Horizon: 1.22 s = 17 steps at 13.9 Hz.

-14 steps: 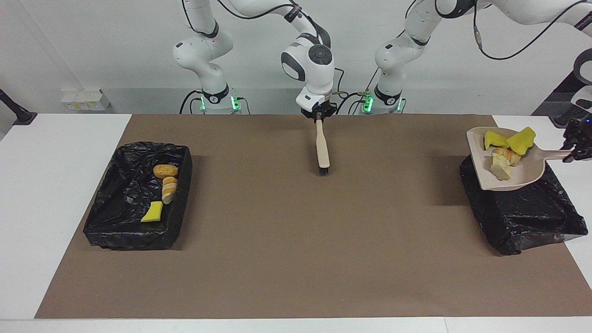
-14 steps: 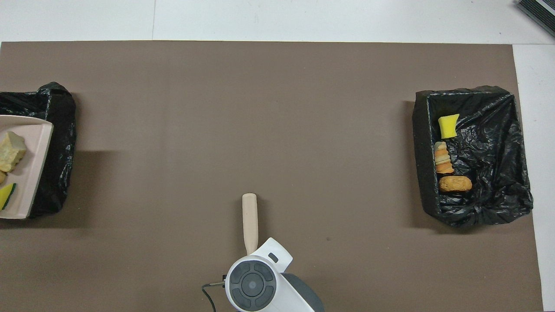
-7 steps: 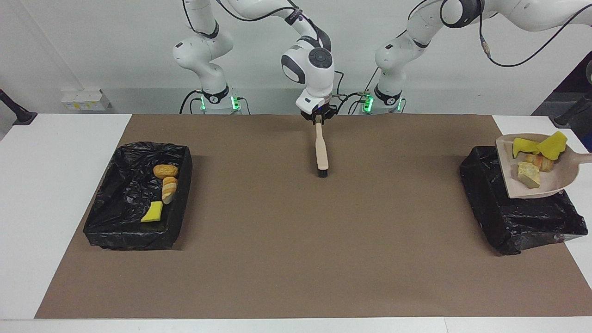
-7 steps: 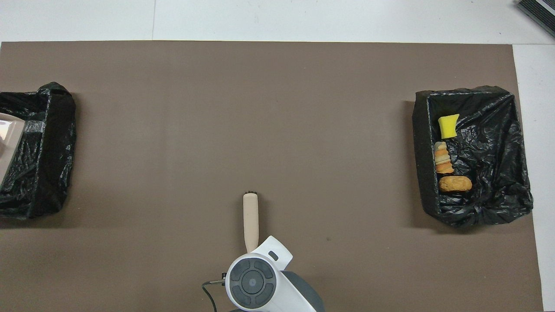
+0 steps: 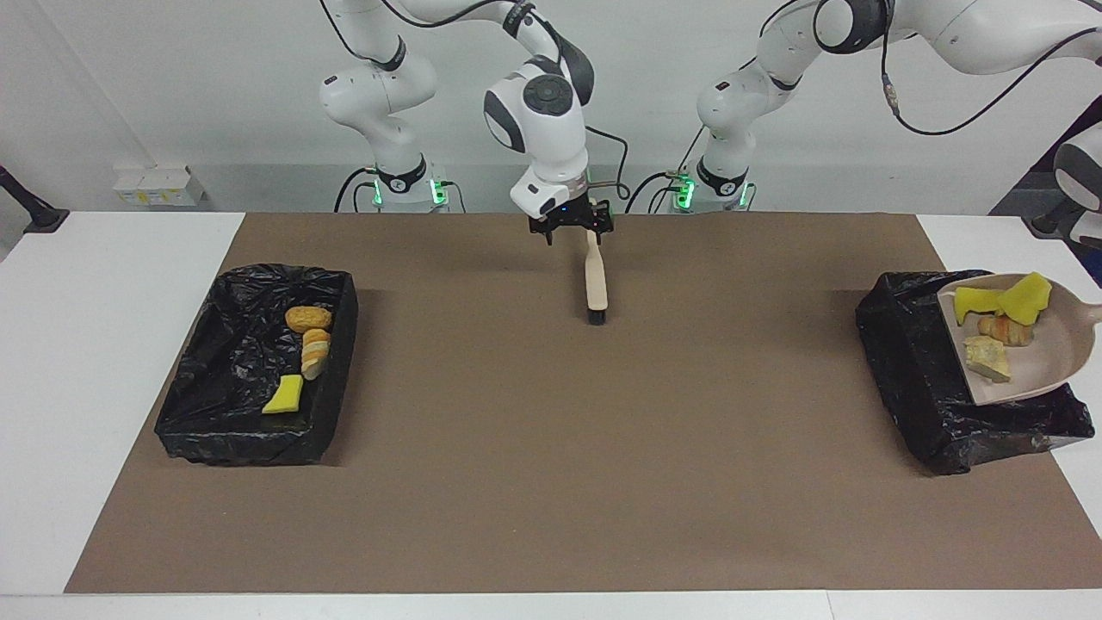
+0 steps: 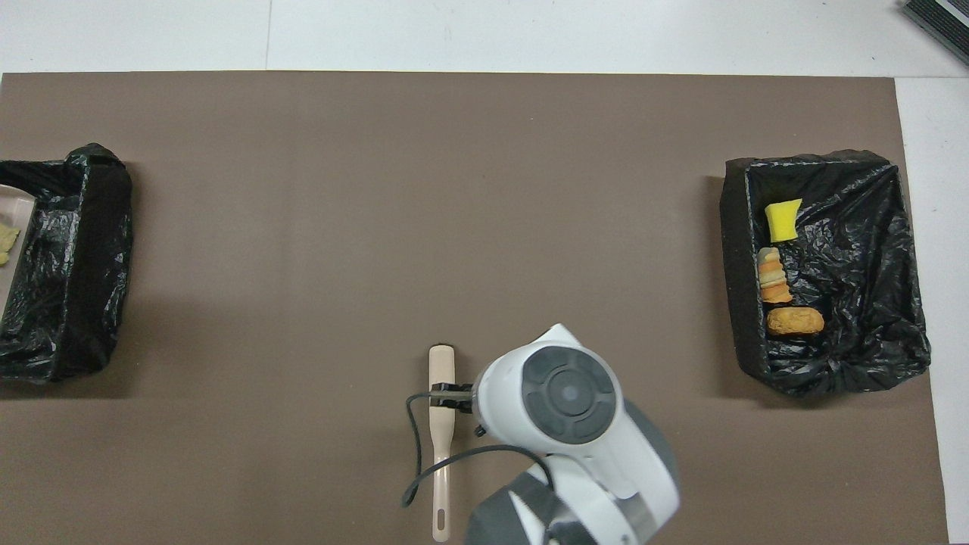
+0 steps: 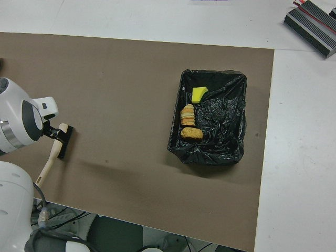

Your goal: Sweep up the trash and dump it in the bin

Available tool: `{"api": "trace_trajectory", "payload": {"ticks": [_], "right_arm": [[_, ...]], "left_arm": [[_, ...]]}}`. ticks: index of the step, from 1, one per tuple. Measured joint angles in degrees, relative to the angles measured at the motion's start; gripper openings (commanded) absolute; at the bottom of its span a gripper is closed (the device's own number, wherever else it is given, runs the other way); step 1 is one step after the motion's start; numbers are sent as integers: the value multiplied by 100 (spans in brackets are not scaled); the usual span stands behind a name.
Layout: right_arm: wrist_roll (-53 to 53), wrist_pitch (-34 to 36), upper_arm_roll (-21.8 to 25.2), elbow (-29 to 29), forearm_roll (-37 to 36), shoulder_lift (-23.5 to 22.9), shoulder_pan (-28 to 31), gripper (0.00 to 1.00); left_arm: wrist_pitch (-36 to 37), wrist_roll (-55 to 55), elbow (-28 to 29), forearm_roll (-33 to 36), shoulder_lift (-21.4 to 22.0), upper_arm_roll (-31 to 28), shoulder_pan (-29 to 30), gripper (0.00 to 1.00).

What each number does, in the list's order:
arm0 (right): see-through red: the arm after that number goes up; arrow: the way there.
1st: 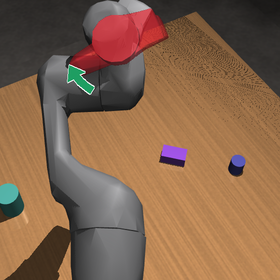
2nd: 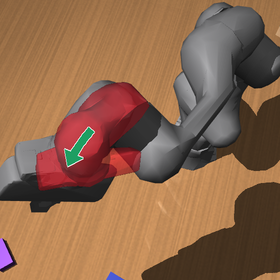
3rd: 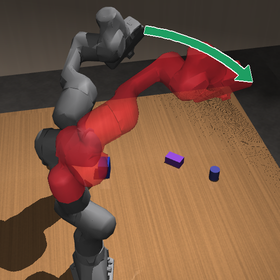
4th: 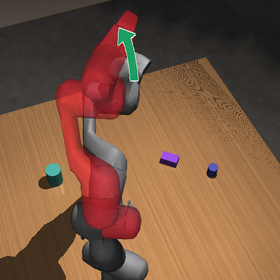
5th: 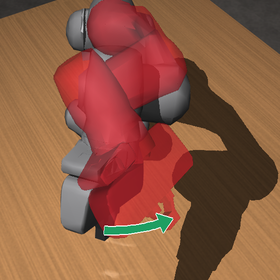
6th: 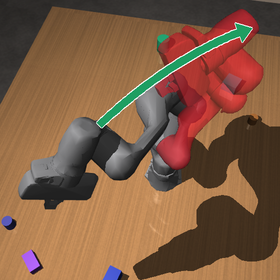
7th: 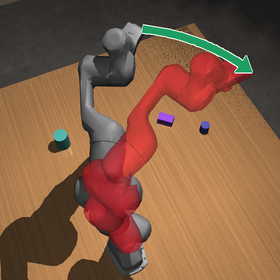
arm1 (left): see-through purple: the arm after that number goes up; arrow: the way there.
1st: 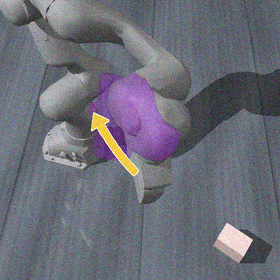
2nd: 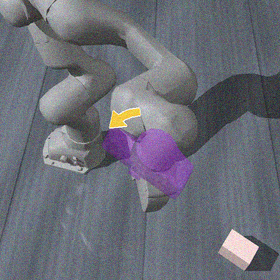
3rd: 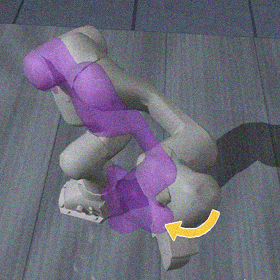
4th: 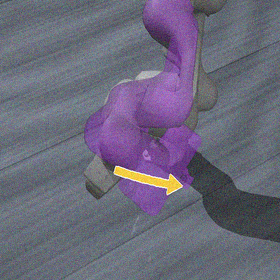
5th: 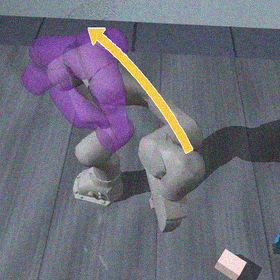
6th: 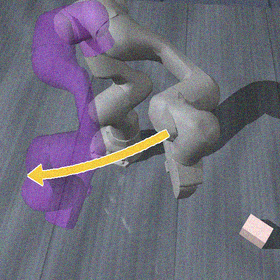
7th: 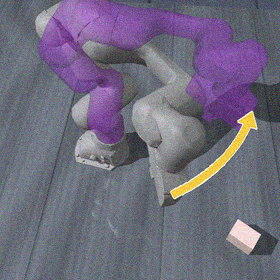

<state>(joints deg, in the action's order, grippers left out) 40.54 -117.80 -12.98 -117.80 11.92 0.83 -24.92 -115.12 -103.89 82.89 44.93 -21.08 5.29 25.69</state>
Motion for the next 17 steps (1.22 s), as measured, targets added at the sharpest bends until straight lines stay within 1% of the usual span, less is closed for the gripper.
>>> {"api": "trace_trajectory", "payload": {"ticks": [1, 4, 7, 9, 11, 14, 15, 17], "right_arm": [[-160, 237, 27, 80, -60, 151, 246, 100], [-600, 854, 48, 455, -641, 461, 996, 100], [-1352, 1451, 60, 1157, -920, 500, 1820, 100], [-1809, 1736, 67, 1612, -1175, 473, 2245, 100], [-2127, 2125, 68, 2017, -1359, 399, 2502, 100], [-2396, 2656, 65, 2740, -1442, 53, 2734, 100], [-2410, 2684, 62, 2888, -1442, -63, 2757, 100], [-2410, 2726, 18, 2967, -1437, -174, 2751, 100]], "left_arm": [[2, 181, 73, 231, 56, 1, -71, 0], [45, 519, 214, 888, 305, -1, -252, 0], [572, 954, 258, 1620, 548, 3, -562, 0], [835, 1091, 277, 1898, 689, 5, -752, 0], [928, 1122, 291, 2137, 824, 5, -823, 0], [936, 1122, 296, 2217, 976, 5, -829, 0], [937, 1122, 296, 2214, 999, 17, -857, 0], [963, 1153, 297, 2109, 1007, 46, -999, 0]]}}
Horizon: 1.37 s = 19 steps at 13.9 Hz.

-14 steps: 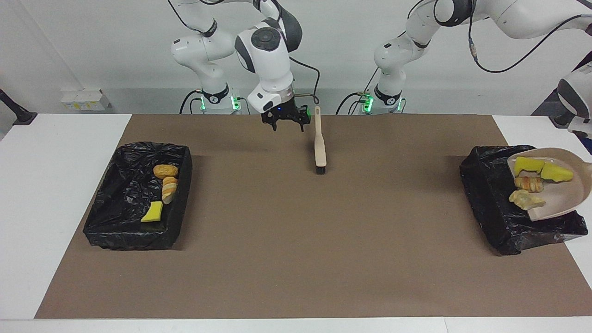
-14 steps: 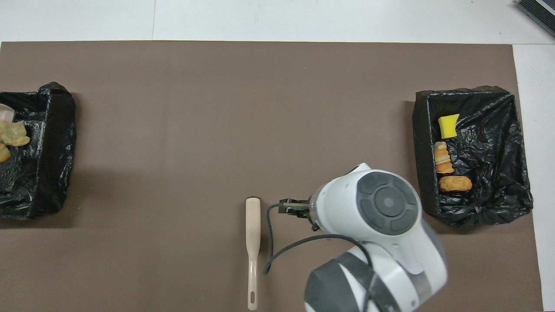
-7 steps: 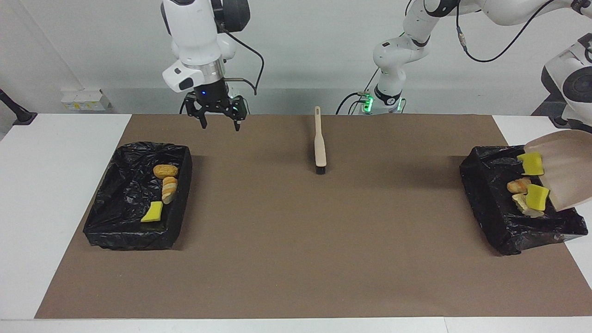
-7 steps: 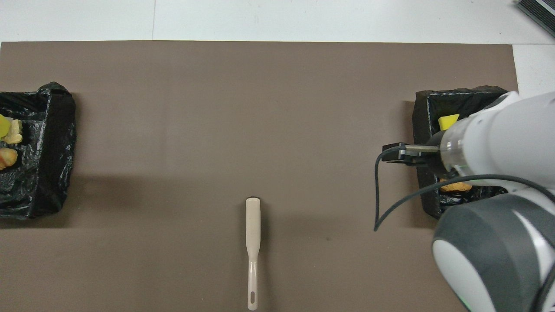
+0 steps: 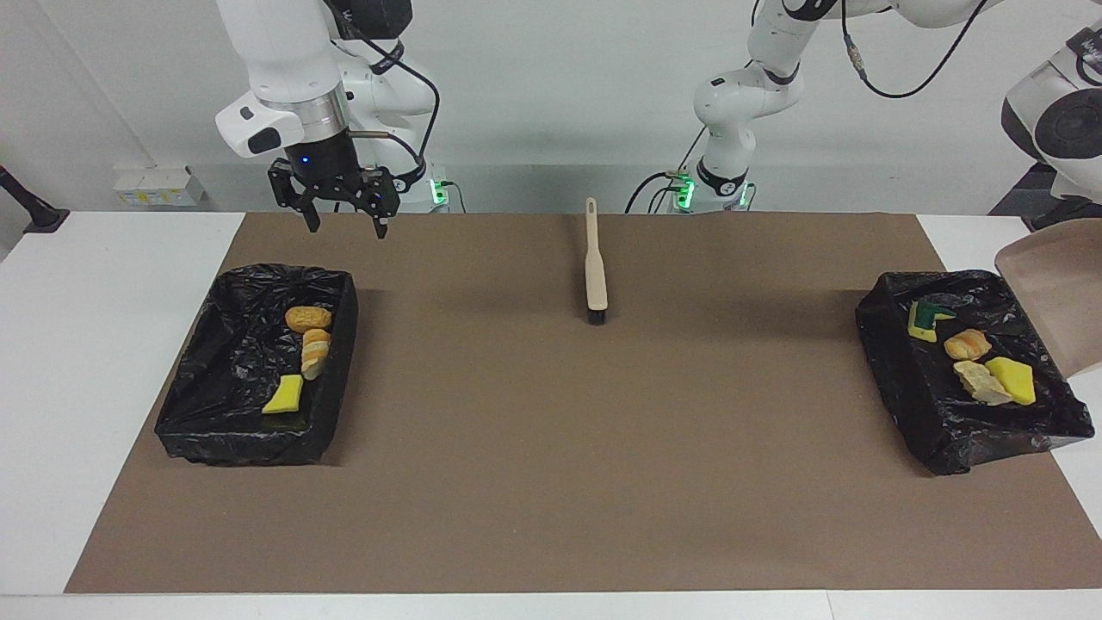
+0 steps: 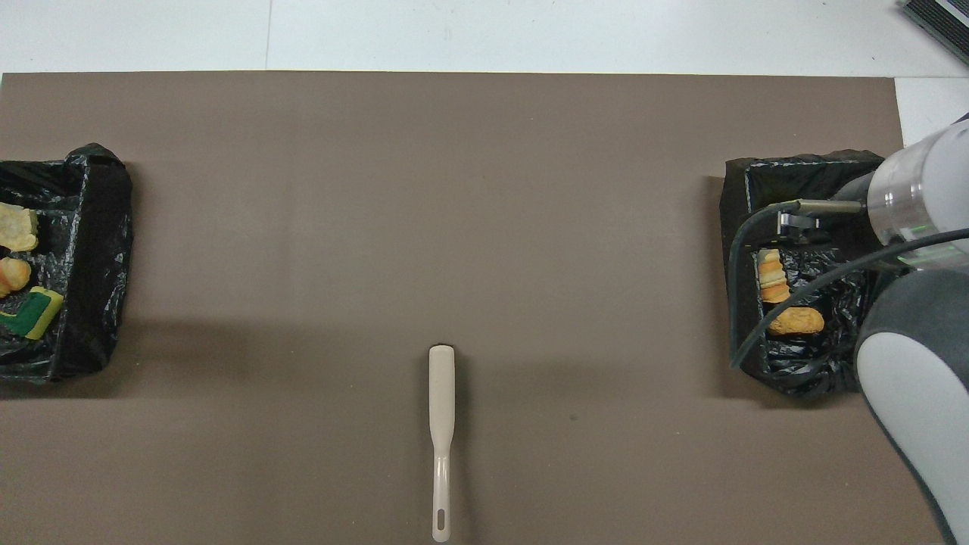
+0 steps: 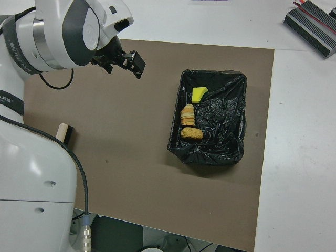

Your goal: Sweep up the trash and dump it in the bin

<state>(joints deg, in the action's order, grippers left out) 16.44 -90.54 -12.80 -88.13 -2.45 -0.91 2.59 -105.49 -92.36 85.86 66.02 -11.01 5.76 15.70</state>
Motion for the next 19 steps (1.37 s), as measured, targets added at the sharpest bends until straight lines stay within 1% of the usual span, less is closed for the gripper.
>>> {"api": "trace_trajectory", "payload": {"ticks": [3, 6, 11, 13, 16, 17, 19], "right_arm": [[0, 321, -84, -13, 138, 25, -29, 100], [0, 359, -92, -16, 158, 53, -51, 100], [0, 359, -90, -17, 159, 53, -51, 100], [0, 359, -91, -17, 159, 53, -57, 100], [0, 359, -93, -17, 158, 53, -72, 100], [0, 358, -93, -17, 156, 53, -72, 100], [0, 356, -85, -11, 146, 50, -54, 100]], "left_arm": [[231, 22, 2, -524, 0, 20, -344, 0], [460, 98, 3, -1223, 0, 28, -645, 0], [633, 895, 123, -3431, 1, 44, -814, 0], [635, 1540, 352, -3820, 0, 53, -1089, 0], [685, 2980, 627, -4529, -10, 78, -1687, 0], [745, 3567, 704, -4746, -13, 83, -1868, 0], [765, 5074, 944, -5054, -44, 91, -2349, 0]]}}
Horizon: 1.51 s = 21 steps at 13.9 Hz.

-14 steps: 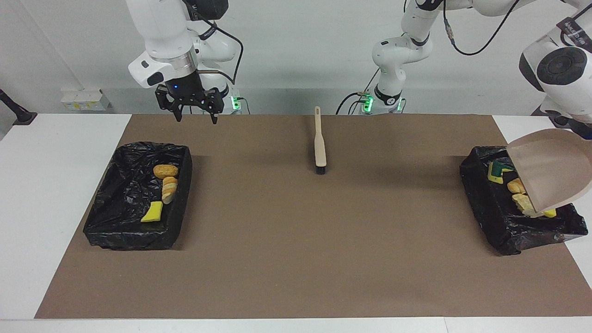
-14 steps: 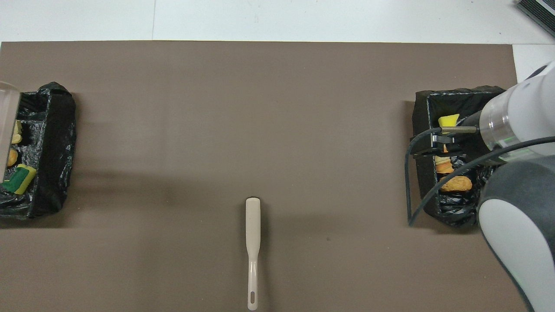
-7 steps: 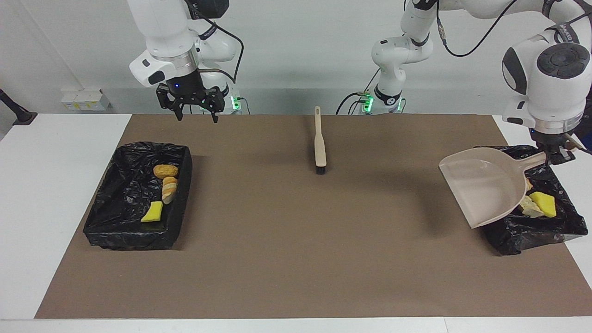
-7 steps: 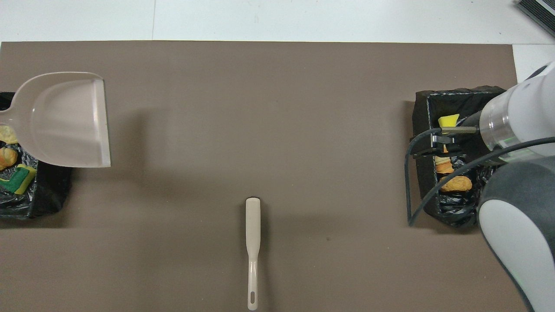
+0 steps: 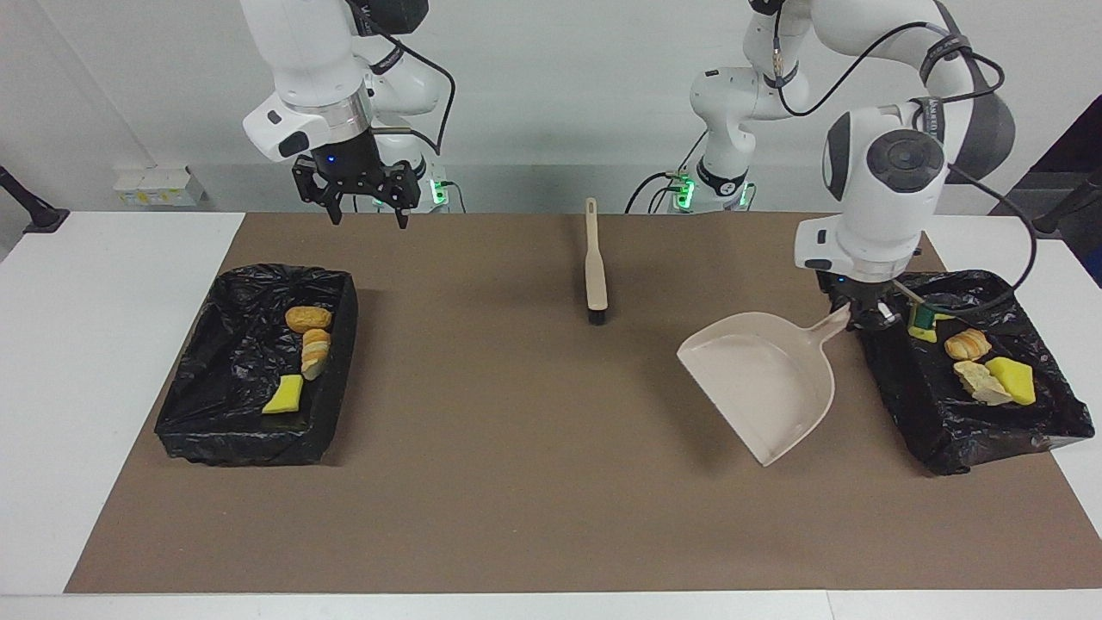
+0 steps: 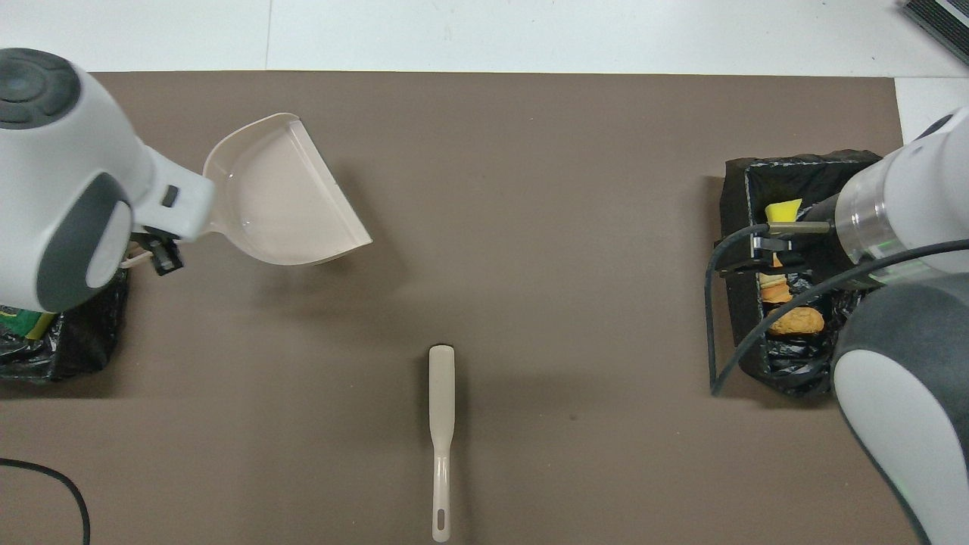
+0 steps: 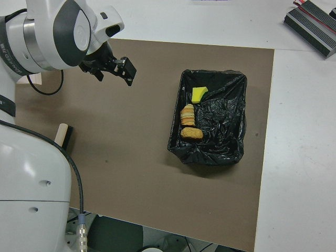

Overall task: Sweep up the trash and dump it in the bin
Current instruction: 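Bring the empty dustpan back to the table center with the left gripper, then release the dustpan beside the brush and withdraw the left gripper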

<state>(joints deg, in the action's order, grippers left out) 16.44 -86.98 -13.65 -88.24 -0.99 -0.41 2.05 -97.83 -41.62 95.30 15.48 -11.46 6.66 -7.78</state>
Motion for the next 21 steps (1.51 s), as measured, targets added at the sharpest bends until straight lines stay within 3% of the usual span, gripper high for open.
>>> {"api": "trace_trajectory", "payload": {"ticks": [4, 9, 16, 17, 18, 21], "right_arm": [[-186, -77, 177, 204, -67, -49, 7, 100], [-283, -72, 439, 1052, -125, -545, 9, 100], [-520, 13, 883, 1310, -119, -707, -293, 100], [-526, 13, 919, 1320, -117, -705, -320, 100], [-526, 13, 921, 1319, -117, -705, -326, 100], [-526, 19, 933, 1310, -117, -700, -327, 100]], "left_arm": [[-170, 2911, 162, -692, -207, 16, -1019, 0], [-849, 5374, 175, -1361, -464, 10, -1738, 0], [-1473, 6922, 196, -1807, -905, 4, -2291, 0], [-1523, 7039, 208, -1811, -988, 5, -2407, 20], [-1568, 7111, 214, -1811, -1070, 4, -2497, 99], [-1605, 7166, 190, -1812, -1106, -60, -2504, 100]]}}
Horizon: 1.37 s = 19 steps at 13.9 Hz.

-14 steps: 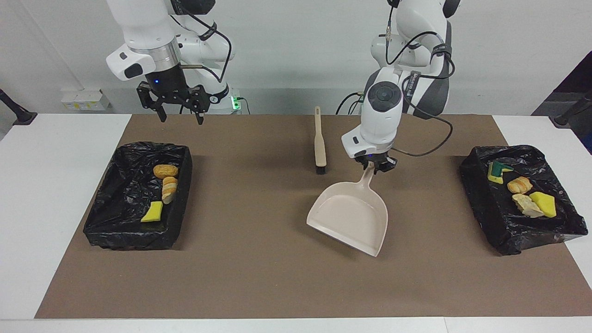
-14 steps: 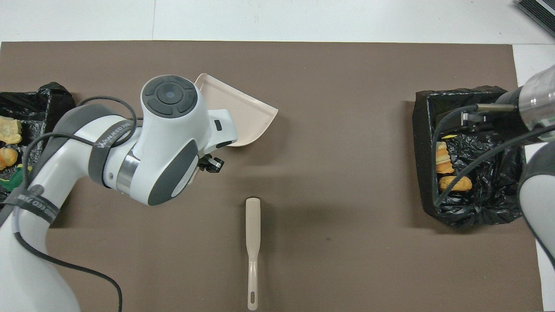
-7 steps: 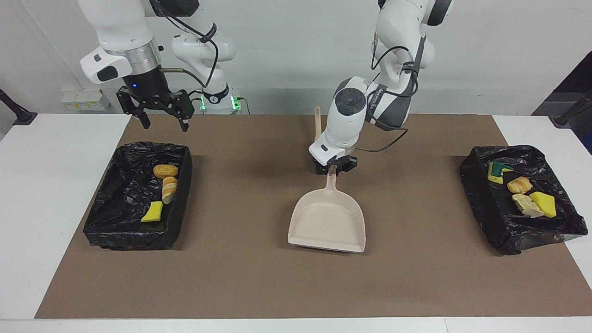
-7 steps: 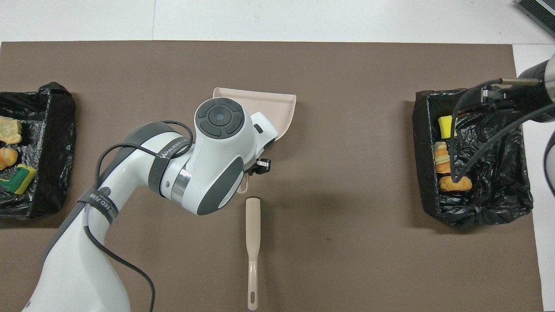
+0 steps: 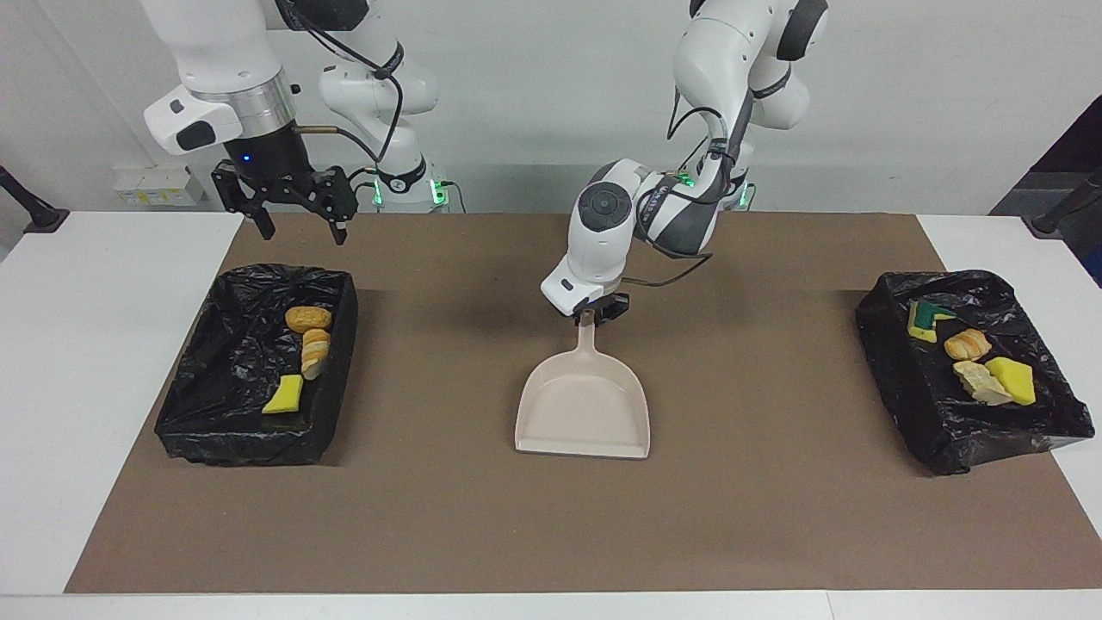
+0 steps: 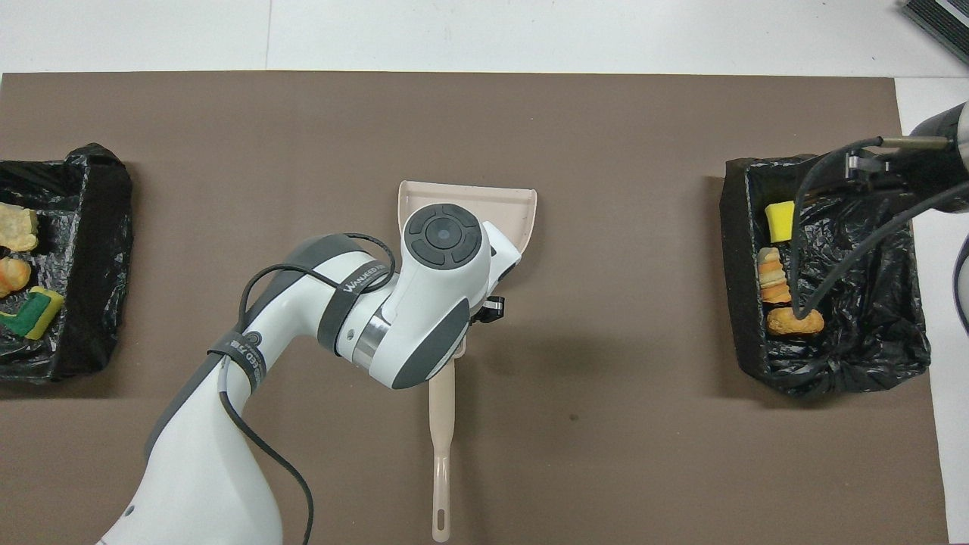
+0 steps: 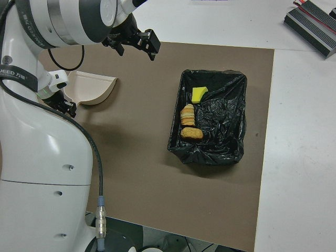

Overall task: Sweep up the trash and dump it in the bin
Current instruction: 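Release the dustpan beside the brush and withdraw the left gripper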

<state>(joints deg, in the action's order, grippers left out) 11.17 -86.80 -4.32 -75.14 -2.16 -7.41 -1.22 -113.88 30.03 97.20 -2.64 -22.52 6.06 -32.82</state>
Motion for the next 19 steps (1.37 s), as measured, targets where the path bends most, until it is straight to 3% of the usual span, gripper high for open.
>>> {"api": "trace_trajectory", "payload": {"ticks": [6, 13, 19], "right_arm": [[-1, 69, 21, -2, 1, 17, -30, 100], [-6, 114, 21, -24, 1, 30, -57, 100], [-7, 311, 26, -170, 1, 140, -59, 100]], "left_arm": [[145, -195, -157, 37, 540, -308, 532, 100], [377, -2386, -242, 57, 1000, -394, 2115, 100], [1426, -3591, -252, 58, 1844, -401, 2928, 100]]}}
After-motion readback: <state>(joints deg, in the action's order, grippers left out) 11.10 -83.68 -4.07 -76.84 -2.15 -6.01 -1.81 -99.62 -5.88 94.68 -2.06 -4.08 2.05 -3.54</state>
